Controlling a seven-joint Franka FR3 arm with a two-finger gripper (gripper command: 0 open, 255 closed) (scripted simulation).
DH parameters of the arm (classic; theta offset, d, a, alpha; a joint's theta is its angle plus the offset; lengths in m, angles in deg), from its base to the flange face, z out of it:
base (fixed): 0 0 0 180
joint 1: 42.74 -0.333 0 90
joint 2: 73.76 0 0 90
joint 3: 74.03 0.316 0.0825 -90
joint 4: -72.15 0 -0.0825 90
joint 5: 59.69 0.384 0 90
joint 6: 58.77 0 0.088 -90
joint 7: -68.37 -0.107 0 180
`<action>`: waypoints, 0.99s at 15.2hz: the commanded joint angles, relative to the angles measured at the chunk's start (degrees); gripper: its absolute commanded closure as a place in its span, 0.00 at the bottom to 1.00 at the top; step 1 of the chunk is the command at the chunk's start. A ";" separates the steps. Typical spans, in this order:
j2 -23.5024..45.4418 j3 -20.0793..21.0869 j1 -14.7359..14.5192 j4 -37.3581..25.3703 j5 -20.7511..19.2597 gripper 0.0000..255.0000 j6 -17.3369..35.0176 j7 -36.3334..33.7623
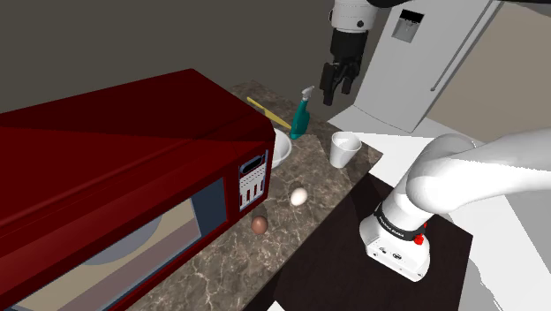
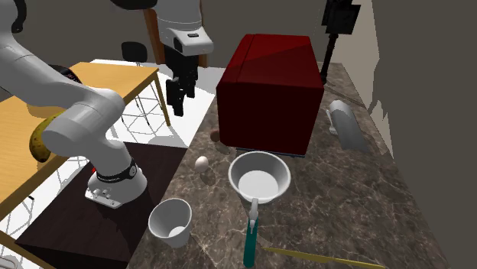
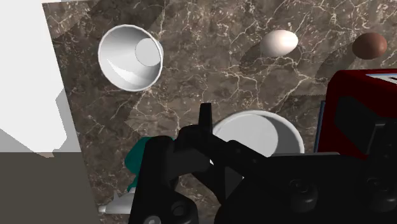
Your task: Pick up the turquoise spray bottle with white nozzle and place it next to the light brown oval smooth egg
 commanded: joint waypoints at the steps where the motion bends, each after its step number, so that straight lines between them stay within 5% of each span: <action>1: 0.00 0.00 0.00 0.00 0.00 0.00 0.00 0.00; 15: 32.92 -5.23 10.26 -16.30 9.55 0.00 9.80 -22.09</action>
